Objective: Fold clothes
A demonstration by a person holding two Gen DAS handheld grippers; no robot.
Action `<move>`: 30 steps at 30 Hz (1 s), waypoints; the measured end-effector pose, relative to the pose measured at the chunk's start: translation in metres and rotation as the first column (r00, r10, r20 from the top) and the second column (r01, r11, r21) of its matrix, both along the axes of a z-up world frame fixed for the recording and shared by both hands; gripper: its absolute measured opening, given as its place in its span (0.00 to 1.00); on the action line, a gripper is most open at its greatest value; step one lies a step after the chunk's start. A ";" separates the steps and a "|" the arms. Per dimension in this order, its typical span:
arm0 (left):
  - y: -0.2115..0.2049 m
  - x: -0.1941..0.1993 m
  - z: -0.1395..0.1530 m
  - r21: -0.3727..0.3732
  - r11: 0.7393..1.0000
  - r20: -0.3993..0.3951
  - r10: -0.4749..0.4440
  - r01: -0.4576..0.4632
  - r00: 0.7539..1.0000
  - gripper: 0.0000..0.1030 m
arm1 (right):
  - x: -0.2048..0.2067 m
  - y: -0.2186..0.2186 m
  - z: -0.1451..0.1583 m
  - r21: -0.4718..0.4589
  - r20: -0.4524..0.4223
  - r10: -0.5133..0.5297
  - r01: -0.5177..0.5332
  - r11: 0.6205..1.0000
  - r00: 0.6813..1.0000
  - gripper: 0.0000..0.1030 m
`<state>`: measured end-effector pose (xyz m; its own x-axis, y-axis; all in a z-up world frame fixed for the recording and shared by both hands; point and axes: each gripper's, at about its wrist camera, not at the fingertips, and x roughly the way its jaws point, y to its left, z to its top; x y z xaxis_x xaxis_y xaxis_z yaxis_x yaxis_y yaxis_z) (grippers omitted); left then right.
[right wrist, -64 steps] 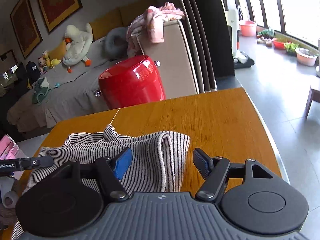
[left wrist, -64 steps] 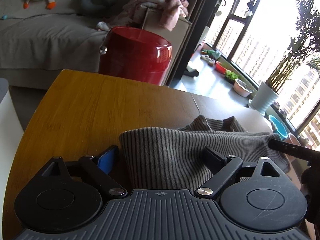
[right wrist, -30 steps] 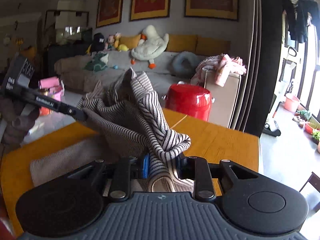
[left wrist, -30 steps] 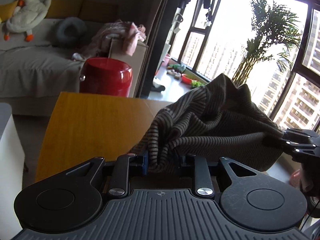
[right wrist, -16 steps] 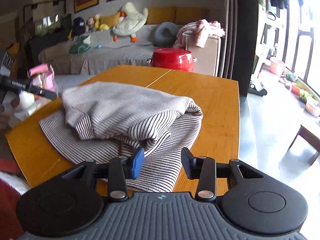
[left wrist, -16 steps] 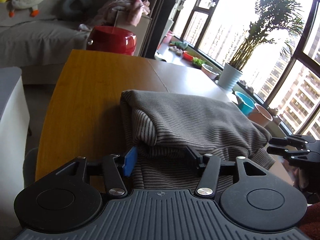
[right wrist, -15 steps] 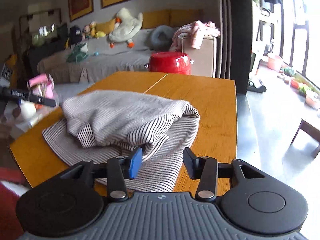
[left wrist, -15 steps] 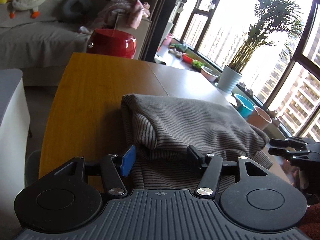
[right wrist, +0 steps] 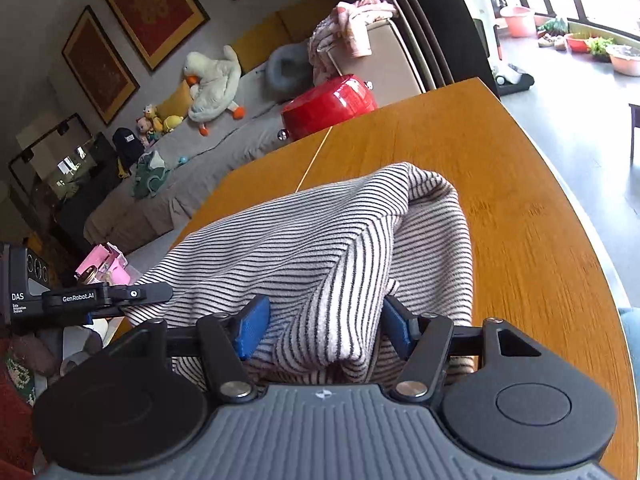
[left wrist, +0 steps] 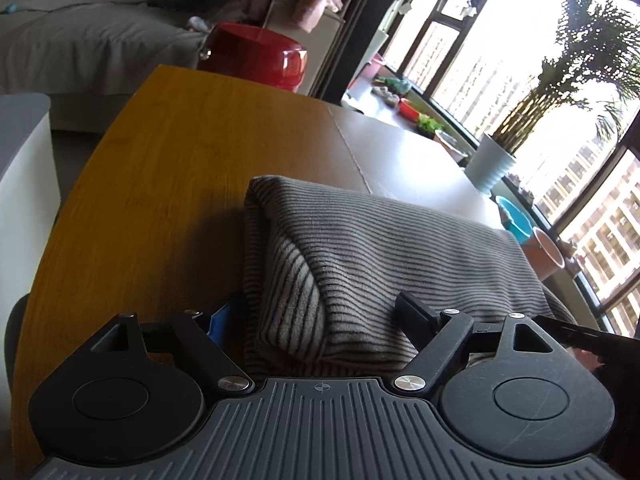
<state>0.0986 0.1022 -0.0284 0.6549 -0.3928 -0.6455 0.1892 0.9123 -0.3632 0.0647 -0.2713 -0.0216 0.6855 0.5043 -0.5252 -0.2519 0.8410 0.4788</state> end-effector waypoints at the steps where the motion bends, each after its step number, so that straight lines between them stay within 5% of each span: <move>1: -0.003 0.001 0.001 0.011 1.000 0.006 -0.002 0.002 1.000 0.68 | 0.001 0.001 0.004 0.010 0.010 0.005 -0.005 1.000 1.000 0.28; 3: -0.007 -0.002 0.011 0.045 0.999 0.038 -0.013 0.011 0.999 0.46 | -0.003 -0.001 0.019 0.014 0.047 0.017 -0.018 1.000 0.999 0.24; 6: -0.007 -0.016 0.034 0.033 0.999 0.082 -0.037 0.034 0.996 0.37 | -0.014 -0.007 0.043 0.033 0.104 0.037 -0.040 0.999 0.994 0.23; 10: -0.008 -0.047 0.049 0.008 0.997 0.122 -0.076 0.076 0.990 0.37 | -0.032 -0.023 0.050 0.068 0.110 0.036 -0.044 0.997 0.993 0.23; 16: -0.011 -0.073 0.033 0.054 0.995 0.109 -0.093 0.087 0.990 0.38 | -0.041 -0.037 0.014 0.074 -0.003 -0.011 0.012 0.997 1.000 0.24; 19: -0.008 -0.073 0.034 0.044 0.996 0.104 -0.084 0.079 0.991 0.46 | -0.041 -0.038 0.008 0.082 -0.012 -0.019 0.020 0.996 1.000 0.24; 21: -0.004 -0.072 0.035 0.027 0.997 0.098 -0.076 0.073 0.992 0.61 | -0.041 -0.035 0.009 0.063 0.003 -0.014 0.014 0.998 1.000 0.25; 24: -0.009 -0.070 0.031 0.031 0.997 0.071 -0.078 0.076 0.994 0.66 | -0.040 -0.029 0.009 0.013 0.009 -0.008 0.008 1.000 1.000 0.33; 30: -0.032 -0.060 0.011 0.083 0.991 0.030 -0.103 0.100 0.994 0.45 | -0.033 -0.020 -0.008 0.039 -0.010 -0.020 0.021 0.999 1.000 0.33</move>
<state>0.0382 0.0705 -0.0176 0.6363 -0.4057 -0.6562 0.2936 0.9139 -0.2804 0.0314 -0.2918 -0.0295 0.6909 0.5104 -0.5120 -0.2302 0.8267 0.5134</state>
